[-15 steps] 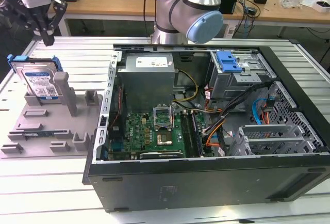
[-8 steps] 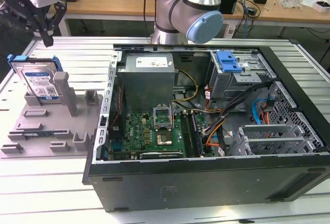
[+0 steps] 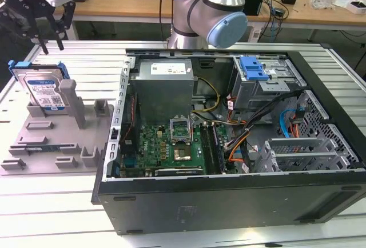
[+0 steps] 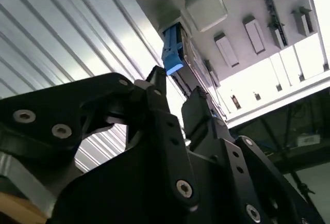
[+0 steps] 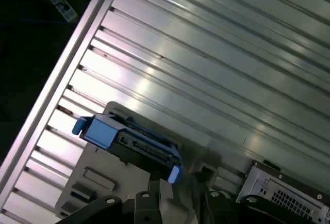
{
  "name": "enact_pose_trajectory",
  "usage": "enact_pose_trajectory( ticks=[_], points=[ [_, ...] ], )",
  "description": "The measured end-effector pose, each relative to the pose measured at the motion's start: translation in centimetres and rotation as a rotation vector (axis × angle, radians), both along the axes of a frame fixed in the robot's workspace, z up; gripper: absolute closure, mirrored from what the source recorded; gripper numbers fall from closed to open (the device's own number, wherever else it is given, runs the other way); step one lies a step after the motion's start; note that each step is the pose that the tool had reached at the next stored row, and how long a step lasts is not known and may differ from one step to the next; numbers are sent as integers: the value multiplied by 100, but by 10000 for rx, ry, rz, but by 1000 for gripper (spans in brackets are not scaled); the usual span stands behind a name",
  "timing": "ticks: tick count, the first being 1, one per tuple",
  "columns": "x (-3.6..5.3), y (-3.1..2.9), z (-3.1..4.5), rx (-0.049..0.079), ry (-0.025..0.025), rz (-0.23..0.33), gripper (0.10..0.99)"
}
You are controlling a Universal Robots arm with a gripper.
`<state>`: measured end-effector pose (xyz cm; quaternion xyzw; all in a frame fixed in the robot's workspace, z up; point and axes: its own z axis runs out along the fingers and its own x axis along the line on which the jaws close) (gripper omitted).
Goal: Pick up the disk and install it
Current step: 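Pick up the disk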
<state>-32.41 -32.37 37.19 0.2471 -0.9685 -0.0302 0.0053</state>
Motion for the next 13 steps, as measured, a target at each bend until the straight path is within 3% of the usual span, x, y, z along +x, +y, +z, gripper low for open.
enact_pose_trajectory(
  ticks=[2, 6, 13],
  points=[
    [0, 0, -1, 0, 2, 579, 604],
    [0, 0, -2, 0, 0, 952, 604],
    [0, 0, -8, 0, 0, 2779, 604]
  ],
)
